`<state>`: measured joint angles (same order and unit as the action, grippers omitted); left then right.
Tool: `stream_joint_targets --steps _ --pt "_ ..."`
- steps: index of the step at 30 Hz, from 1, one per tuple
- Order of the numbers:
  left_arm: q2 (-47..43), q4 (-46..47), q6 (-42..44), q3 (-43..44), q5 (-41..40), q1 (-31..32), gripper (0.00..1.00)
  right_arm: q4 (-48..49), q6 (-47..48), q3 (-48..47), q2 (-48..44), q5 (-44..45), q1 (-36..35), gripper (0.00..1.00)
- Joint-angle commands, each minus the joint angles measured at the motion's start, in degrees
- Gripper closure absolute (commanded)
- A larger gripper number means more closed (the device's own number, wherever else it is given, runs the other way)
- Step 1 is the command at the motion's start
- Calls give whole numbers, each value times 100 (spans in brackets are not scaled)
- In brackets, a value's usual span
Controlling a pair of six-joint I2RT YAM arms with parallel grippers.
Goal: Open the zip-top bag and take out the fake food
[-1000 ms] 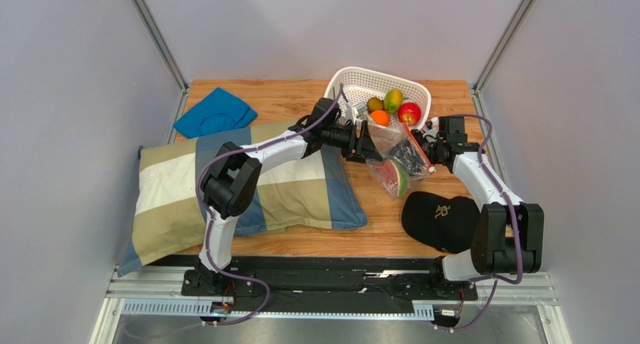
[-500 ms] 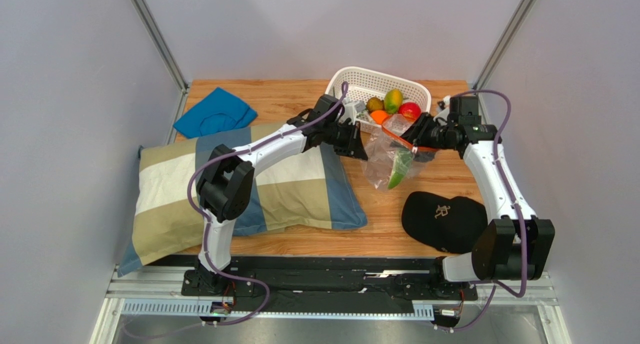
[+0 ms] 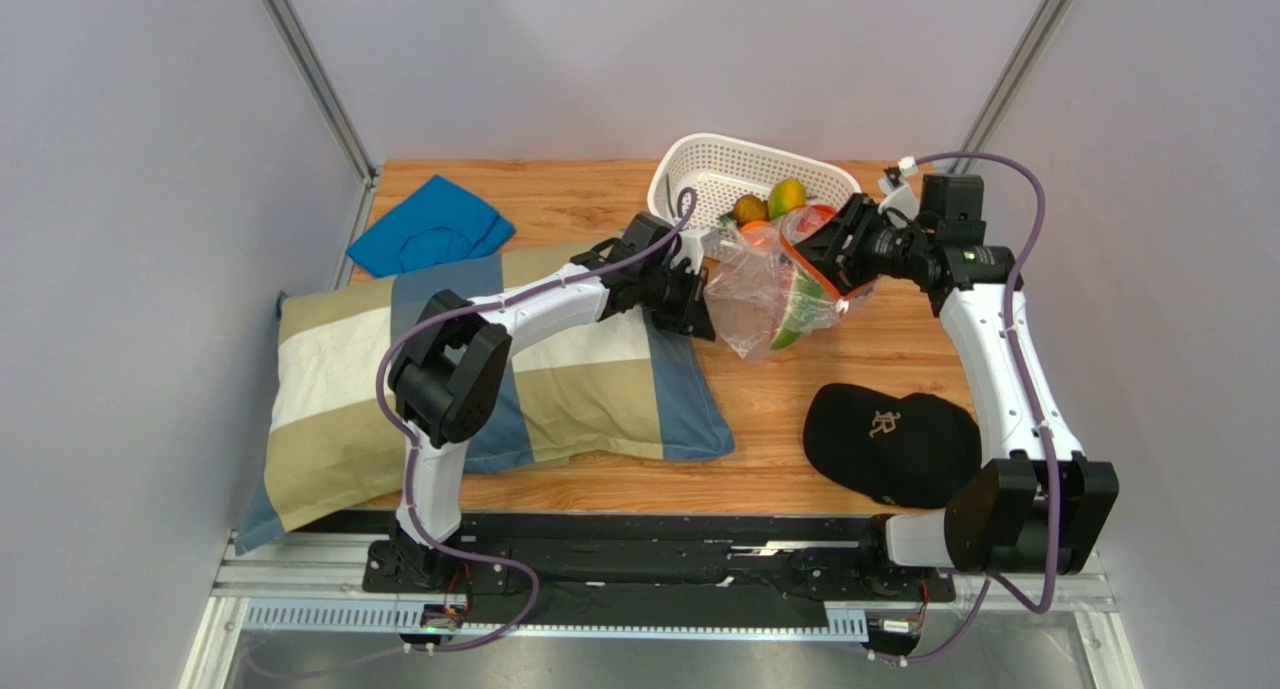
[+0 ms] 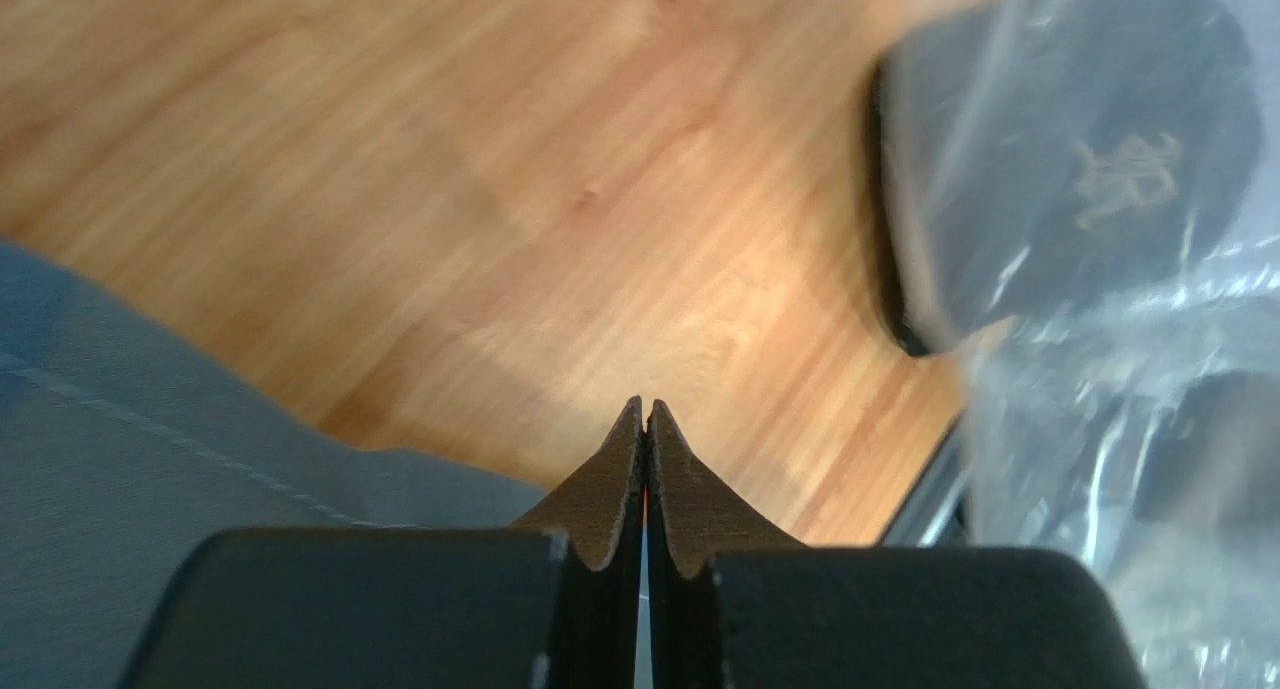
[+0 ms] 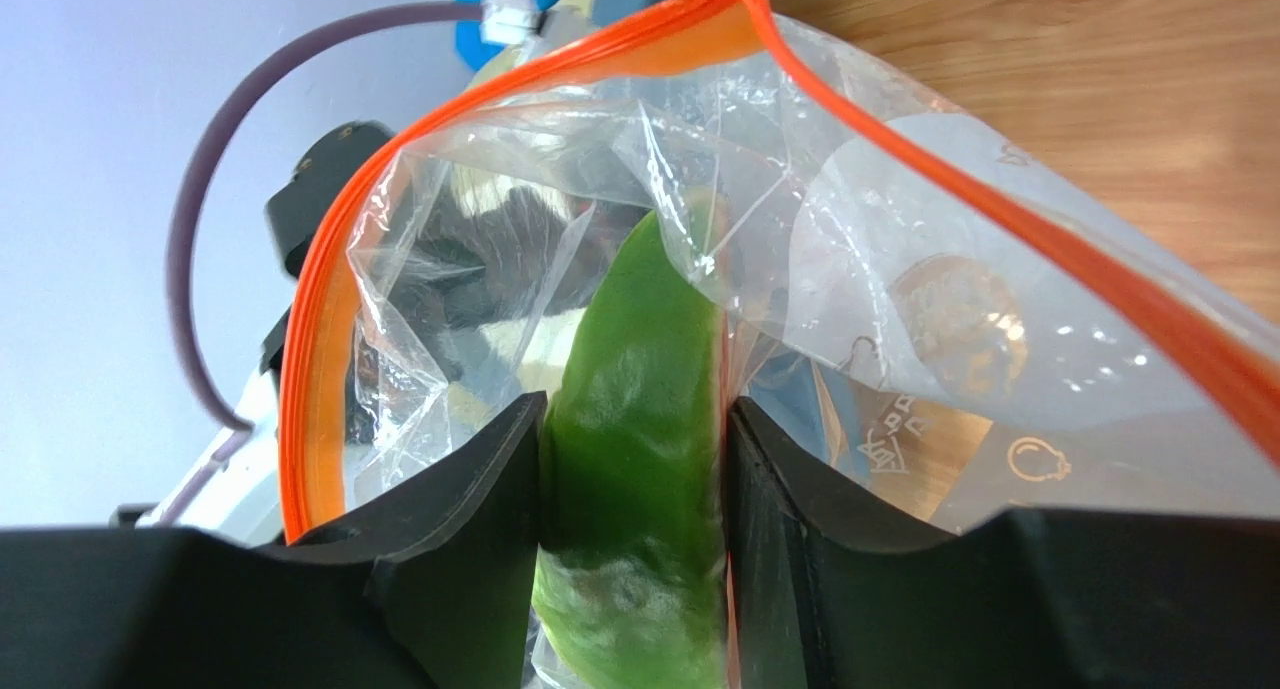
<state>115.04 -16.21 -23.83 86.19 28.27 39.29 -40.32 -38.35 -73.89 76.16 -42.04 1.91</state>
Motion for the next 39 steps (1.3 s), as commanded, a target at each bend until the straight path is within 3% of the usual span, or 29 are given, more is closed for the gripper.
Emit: stream_joint_targets --steps 1,2,4,5,7,8,14,15,16,27,30,37,39 --pt "-491 643 -77 -242 1220 9 100 -142 573 -302 224 -465 -165 99" --pt "-640 828 -373 -322 1477 -43 82 -161 539 -215 119 -245 -147 99" --pt "-833 1581 -744 -567 1951 -211 58 224 303 249 13 -365 -86 98" --pt "-1017 1777 -876 -708 1989 -246 40 391 188 409 -65 -497 -60 97" --pt "-1133 1884 -903 -700 2059 -307 32 787 -163 751 -101 -603 -59 96" --pt "-1125 1919 -999 -622 2120 -316 23 936 -295 849 -101 -777 -59 96" --pt "-782 3227 -2211 -647 2832 -343 21 1246 -508 1201 -137 -832 -60 90" --pt "-764 3281 -2248 -665 2937 -369 14 1141 -437 1201 -128 -797 -59 90" --pt "-764 3221 -2257 -743 3052 -404 1 1131 -384 1219 -110 -797 -59 90" --pt "-1362 2781 -2046 -956 3158 -853 1 1192 -410 1272 48 -779 -51 91" --pt "-1274 3410 -2642 -964 3115 -783 1 1219 -463 1166 48 -920 -59 91" --pt "-572 3396 -3022 -420 2842 -299 1 1675 -1059 1385 -75 -1210 -138 87" --pt "-448 3841 -3249 -419 2903 -281 5 1929 -1236 1561 -119 -1289 -156 85"
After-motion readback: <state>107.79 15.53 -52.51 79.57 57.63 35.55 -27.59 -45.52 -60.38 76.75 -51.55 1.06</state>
